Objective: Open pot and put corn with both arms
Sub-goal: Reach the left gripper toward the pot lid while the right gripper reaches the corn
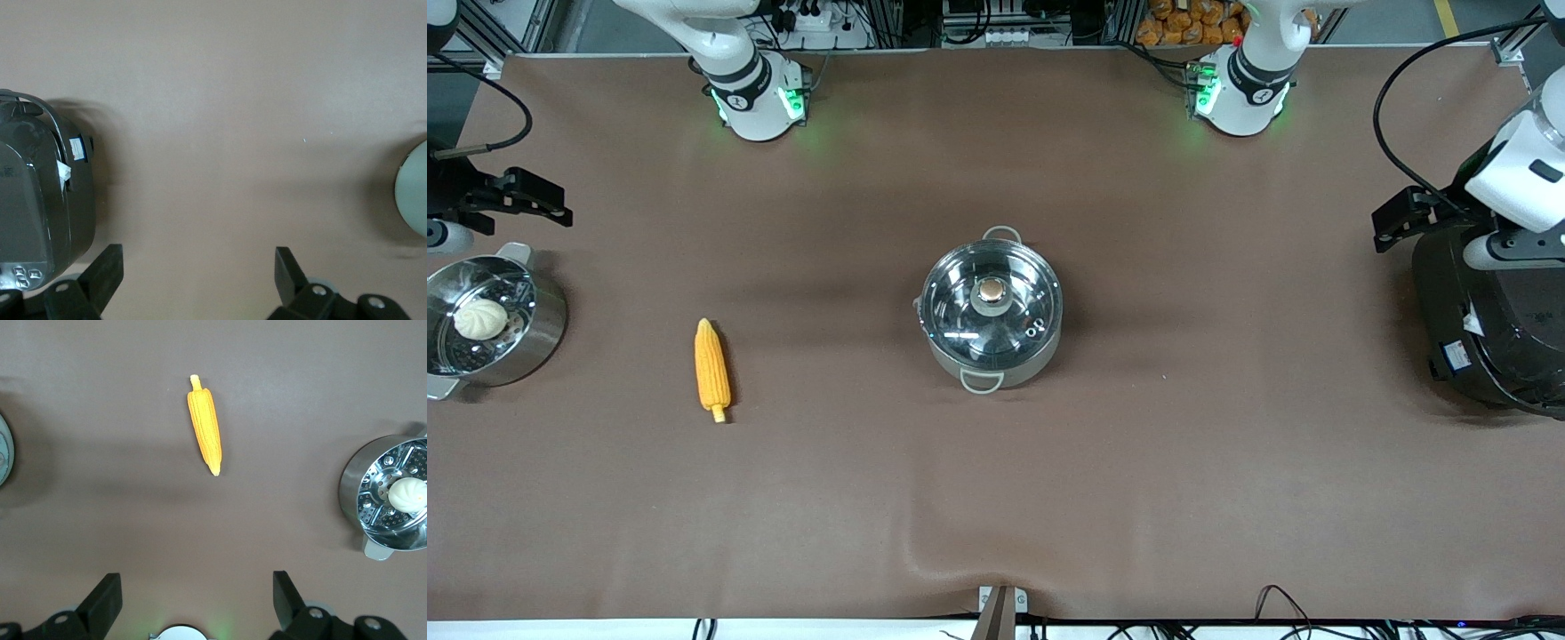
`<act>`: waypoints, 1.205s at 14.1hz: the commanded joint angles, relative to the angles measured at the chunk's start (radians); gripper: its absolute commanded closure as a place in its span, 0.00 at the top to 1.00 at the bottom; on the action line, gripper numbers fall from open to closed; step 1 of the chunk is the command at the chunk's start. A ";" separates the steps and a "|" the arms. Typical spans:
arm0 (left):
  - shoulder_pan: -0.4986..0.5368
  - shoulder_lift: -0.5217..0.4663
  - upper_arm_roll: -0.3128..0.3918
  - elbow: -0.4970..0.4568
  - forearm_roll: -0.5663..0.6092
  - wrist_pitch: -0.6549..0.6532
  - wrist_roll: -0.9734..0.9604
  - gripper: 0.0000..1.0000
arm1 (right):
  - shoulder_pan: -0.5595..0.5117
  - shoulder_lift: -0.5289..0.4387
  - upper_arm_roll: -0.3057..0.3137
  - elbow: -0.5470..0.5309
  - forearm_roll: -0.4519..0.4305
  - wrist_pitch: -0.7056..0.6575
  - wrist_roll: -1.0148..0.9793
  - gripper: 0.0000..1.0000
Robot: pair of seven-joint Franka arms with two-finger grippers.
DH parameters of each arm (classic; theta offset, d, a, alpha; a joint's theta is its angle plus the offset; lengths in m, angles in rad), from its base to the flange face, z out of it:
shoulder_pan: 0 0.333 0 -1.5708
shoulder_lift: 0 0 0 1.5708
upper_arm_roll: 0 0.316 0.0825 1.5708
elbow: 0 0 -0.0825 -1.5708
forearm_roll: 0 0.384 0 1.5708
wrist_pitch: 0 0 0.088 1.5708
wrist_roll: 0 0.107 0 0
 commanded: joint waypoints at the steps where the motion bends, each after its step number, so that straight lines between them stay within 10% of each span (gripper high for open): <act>1: 0.004 -0.016 -0.007 0.006 -0.002 -0.037 -0.003 1.00 | 0.000 0.009 0.003 0.020 0.006 -0.021 0.008 1.00; 10: -0.089 0.037 -0.035 0.015 -0.022 -0.037 -0.042 1.00 | -0.016 0.042 0.002 0.025 0.004 -0.021 0.000 1.00; 17: -0.368 0.257 -0.067 0.167 -0.074 0.003 -0.660 1.00 | -0.007 0.203 0.003 0.028 0.008 0.052 -0.006 1.00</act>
